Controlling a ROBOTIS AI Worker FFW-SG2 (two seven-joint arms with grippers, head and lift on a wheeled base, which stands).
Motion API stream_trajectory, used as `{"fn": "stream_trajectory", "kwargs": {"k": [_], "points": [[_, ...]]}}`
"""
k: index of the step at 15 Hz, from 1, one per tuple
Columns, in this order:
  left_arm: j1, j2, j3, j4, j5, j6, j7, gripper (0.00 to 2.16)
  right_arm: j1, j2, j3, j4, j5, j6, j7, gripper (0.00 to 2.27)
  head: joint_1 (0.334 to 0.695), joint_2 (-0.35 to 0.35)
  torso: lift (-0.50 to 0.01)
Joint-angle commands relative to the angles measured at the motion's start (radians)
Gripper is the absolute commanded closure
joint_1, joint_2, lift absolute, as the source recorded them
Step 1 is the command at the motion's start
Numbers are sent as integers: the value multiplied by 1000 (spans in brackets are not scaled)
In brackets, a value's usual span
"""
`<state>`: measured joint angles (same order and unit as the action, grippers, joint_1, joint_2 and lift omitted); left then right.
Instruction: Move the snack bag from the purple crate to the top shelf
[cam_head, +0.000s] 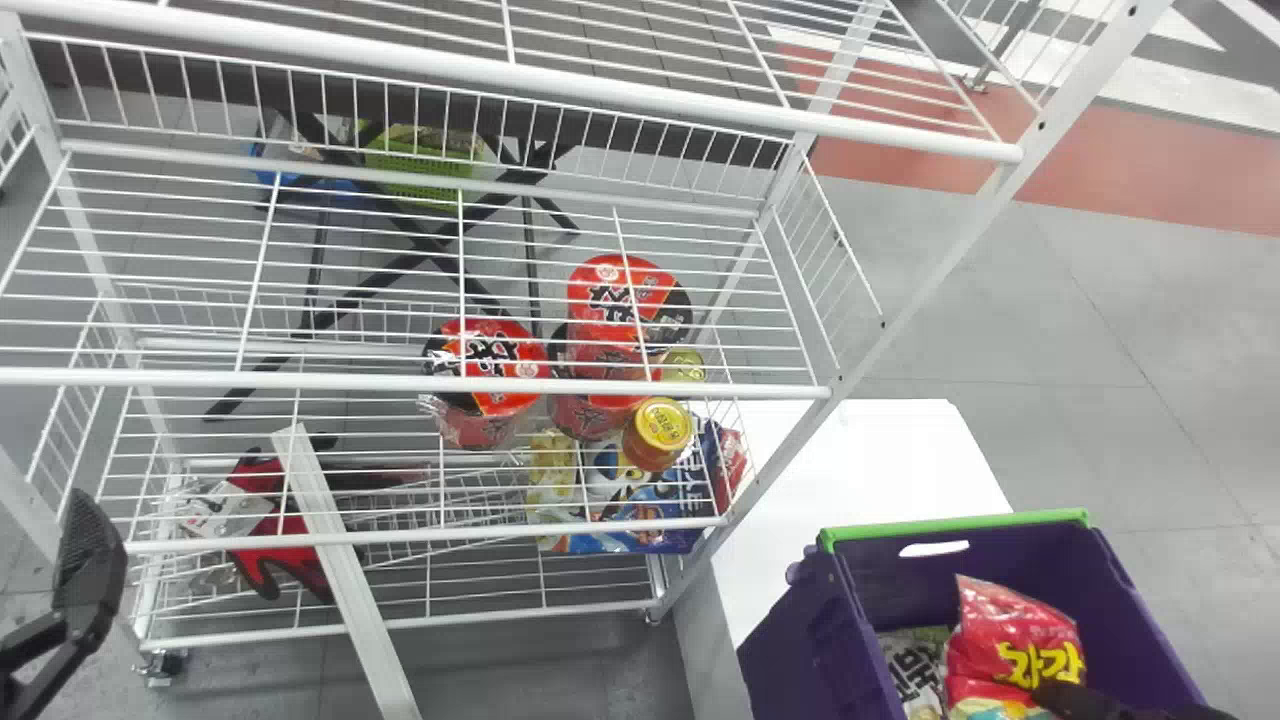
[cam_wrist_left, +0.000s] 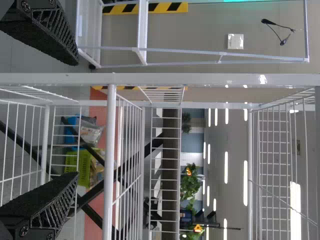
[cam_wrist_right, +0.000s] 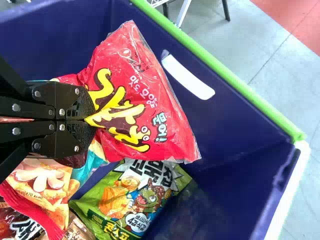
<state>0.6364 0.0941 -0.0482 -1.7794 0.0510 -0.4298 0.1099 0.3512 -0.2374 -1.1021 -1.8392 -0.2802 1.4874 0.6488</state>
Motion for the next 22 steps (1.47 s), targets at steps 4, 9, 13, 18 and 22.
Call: {"fn": "stream_trajectory", "kwargs": {"k": [4,9,13,18,22], "points": [[0,-1,-2,0,-3,3,1,-2,0,0,-5,0,-2,-3,-1,2260,695,-350,-331],[-1,1,-2,2,-3,6,-1,-2,2,0,-5,0,-2,0,-1,2260,695,-350,-311],[-4,1,-2,3,-3,6,-1,-2,3,0,-7,0,-8,0,-1,2260,695,-350,-295],[-4,1,-2,3,-3,6,-1,-2,3,0,-7,2,-13,-3,-1,2260,695,-350,-275],[-6,1,-2,8,-3,6,-1,-2,3,0,-7,6,-13,-6,-1,2260,695,-350,-259]]}}
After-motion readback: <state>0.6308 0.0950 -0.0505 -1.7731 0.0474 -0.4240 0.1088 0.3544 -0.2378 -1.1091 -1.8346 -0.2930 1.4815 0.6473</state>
